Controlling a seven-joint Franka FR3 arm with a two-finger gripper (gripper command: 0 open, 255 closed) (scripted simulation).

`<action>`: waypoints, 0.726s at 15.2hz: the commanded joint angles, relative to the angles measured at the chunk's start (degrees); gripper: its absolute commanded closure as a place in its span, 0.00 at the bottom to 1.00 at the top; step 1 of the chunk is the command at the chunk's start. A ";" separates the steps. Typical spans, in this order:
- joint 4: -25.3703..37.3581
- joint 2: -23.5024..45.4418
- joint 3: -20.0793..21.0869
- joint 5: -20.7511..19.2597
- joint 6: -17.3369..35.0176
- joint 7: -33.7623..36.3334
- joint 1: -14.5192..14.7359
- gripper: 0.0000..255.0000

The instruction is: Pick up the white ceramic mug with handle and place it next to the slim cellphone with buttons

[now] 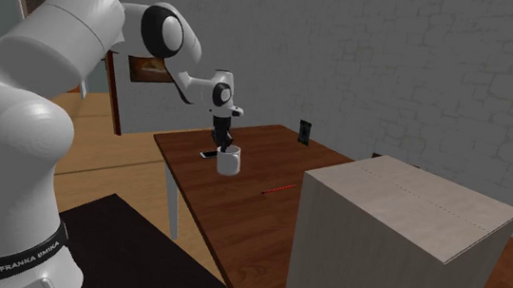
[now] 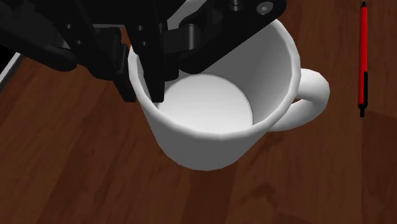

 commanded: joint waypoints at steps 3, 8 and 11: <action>1.03 2.40 0.02 0.00 1.42 0.12 0.08 1.00; 1.21 2.89 0.02 0.00 1.74 0.12 0.08 1.00; 1.21 2.89 0.02 0.00 1.74 0.12 0.08 1.00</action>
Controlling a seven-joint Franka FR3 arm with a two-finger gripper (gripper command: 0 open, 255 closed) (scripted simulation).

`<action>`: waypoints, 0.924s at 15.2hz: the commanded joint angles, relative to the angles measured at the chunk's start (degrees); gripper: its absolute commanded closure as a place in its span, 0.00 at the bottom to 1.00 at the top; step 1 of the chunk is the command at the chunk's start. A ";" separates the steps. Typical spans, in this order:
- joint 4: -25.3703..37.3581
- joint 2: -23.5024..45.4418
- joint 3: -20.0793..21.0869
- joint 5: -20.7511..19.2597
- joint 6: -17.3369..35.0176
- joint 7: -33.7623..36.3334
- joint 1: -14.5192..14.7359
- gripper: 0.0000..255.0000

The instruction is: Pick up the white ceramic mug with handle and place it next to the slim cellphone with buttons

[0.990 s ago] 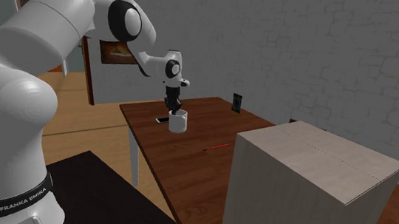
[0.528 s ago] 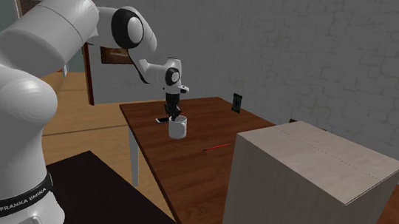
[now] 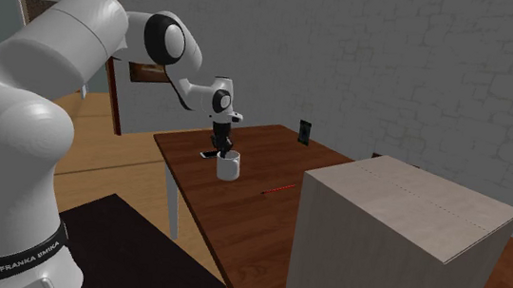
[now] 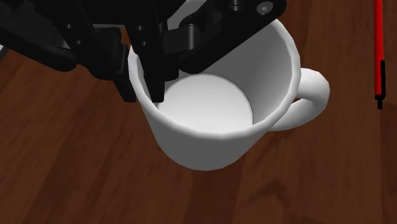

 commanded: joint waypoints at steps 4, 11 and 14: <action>0.04 0.00 0.00 0.00 -0.01 0.00 0.00 0.00; -1.26 -5.16 -0.01 -0.02 -3.87 0.01 0.05 0.00; -1.26 -5.16 -0.01 -0.02 -3.87 0.01 0.05 0.00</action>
